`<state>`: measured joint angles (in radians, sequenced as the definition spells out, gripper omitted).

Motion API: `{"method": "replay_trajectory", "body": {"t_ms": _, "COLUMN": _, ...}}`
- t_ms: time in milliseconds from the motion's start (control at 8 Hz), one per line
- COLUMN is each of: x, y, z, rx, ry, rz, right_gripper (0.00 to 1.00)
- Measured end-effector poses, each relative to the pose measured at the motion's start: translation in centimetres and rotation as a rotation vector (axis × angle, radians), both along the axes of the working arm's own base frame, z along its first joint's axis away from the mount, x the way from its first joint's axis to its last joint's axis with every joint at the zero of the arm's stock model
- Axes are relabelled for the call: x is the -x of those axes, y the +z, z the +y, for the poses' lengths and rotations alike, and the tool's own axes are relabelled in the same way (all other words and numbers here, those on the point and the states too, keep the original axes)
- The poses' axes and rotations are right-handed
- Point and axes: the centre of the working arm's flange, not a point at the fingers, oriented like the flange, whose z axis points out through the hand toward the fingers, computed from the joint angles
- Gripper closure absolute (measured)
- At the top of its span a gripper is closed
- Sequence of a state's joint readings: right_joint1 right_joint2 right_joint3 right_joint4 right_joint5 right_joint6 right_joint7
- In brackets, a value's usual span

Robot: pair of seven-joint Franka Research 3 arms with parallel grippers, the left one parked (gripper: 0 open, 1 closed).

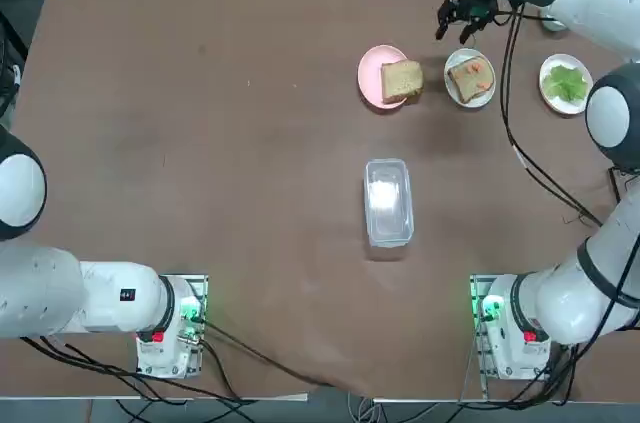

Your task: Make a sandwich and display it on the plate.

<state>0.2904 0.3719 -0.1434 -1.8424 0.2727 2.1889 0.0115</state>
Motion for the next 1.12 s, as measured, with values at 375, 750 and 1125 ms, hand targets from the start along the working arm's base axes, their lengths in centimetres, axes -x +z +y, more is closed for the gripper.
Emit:
{"method": "replay_trajectory", "body": {"t_ms": 375, "x": 0.2, "y": -0.7, "z": -8.8, "rx": 0.121, "ry": 0.125, "rz": 0.036, "right_gripper": 0.0}}
{"method": "replay_trajectory", "body": {"t_ms": 750, "x": 1.0, "y": 0.1, "z": -19.7, "rx": 0.229, "ry": 0.27, "rz": 0.05, "right_gripper": 0.0}}
{"method": "replay_trajectory", "body": {"t_ms": 1125, "x": 3.1, "y": -0.8, "z": -29.1, "rx": 0.255, "ry": 0.43, "rz": 0.061, "right_gripper": 0.0}}
